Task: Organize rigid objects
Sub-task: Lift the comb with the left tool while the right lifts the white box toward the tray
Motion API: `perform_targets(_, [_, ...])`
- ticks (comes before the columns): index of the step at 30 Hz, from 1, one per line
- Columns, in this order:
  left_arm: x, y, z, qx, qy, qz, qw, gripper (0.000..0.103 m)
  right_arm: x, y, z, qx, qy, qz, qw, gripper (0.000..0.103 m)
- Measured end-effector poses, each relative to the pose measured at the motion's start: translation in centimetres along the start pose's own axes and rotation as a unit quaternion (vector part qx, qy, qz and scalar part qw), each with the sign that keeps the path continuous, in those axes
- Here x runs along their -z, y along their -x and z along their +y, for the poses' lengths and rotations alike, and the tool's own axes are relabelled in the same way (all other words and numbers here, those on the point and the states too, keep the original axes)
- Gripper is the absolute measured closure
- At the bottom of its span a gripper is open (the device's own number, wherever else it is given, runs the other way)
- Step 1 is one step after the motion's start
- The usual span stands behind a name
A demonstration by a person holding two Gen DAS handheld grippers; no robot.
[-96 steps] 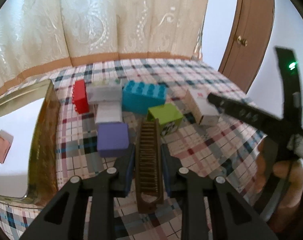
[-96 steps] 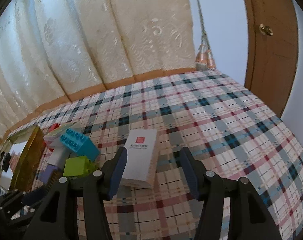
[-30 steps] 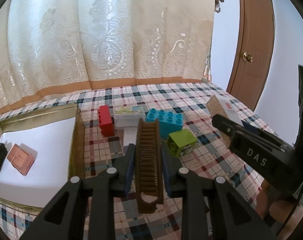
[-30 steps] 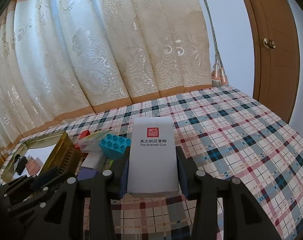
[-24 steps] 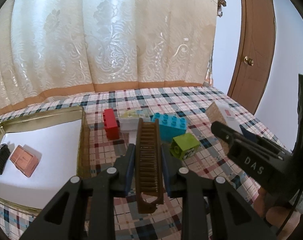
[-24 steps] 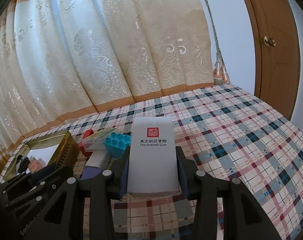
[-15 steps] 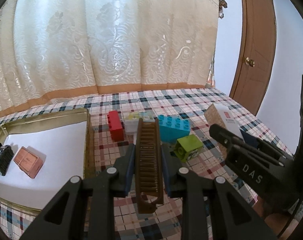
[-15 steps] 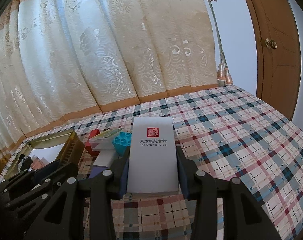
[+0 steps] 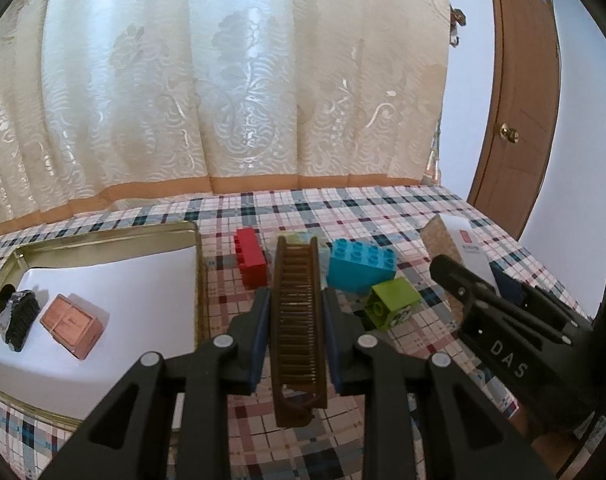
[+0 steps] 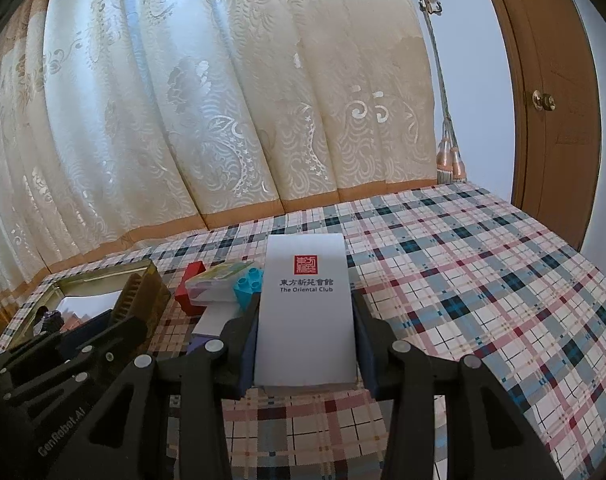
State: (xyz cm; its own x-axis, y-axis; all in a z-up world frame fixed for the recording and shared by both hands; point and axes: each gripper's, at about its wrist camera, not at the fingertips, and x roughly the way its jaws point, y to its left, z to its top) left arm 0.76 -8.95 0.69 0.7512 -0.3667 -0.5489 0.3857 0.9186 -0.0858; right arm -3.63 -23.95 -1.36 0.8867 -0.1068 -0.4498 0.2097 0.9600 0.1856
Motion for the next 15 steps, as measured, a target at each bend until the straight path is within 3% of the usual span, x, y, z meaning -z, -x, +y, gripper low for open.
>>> perform_targets(15, [0.0, 0.5, 1.5, -0.011, 0.008, -0.002, 0.9999, 0.080, 0.1, -0.1, 0.9, 0.009, 0.012, -0.007, 1.000, 0.059])
